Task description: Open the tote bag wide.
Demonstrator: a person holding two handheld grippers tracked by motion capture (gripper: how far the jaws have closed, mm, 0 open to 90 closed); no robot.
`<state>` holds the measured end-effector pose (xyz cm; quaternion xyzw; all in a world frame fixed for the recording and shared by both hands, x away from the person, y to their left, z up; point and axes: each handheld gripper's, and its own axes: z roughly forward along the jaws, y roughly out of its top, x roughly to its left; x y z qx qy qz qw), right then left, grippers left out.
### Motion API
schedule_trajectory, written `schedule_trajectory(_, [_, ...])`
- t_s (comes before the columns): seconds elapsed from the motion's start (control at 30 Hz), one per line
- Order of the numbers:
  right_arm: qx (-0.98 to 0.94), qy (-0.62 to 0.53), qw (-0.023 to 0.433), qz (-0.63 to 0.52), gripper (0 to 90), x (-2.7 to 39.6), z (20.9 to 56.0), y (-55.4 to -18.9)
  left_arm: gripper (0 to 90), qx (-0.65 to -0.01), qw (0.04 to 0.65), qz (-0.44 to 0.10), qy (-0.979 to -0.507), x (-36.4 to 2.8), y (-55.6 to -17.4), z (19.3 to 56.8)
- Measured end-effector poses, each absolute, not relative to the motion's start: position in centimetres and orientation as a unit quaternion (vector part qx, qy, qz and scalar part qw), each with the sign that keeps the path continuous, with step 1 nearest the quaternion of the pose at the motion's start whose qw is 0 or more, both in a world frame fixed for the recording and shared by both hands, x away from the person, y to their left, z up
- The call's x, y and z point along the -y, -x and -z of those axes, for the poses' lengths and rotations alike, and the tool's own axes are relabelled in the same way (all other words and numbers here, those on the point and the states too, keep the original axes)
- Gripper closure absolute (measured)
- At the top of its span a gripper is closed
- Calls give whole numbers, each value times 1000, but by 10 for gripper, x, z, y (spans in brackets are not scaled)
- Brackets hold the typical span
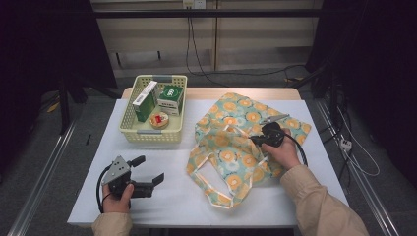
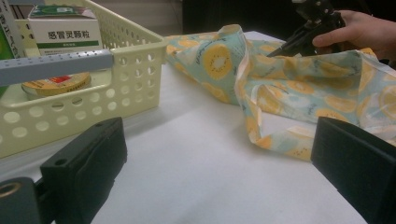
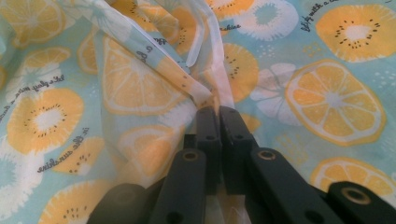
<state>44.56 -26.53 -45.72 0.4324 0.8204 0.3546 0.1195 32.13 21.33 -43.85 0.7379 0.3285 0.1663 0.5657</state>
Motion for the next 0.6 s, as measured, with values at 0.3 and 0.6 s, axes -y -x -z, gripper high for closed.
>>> schedule_trajectory(0.3, [-821,-421,126,-366,765,256,449,-442,35,-329,566,-165,-737,-213,-321,439])
schedule_trajectory(0.6, [-812,-410,113,-398,542,245,435,-434,35,-329,566,-164,-738,-211,-321,439])
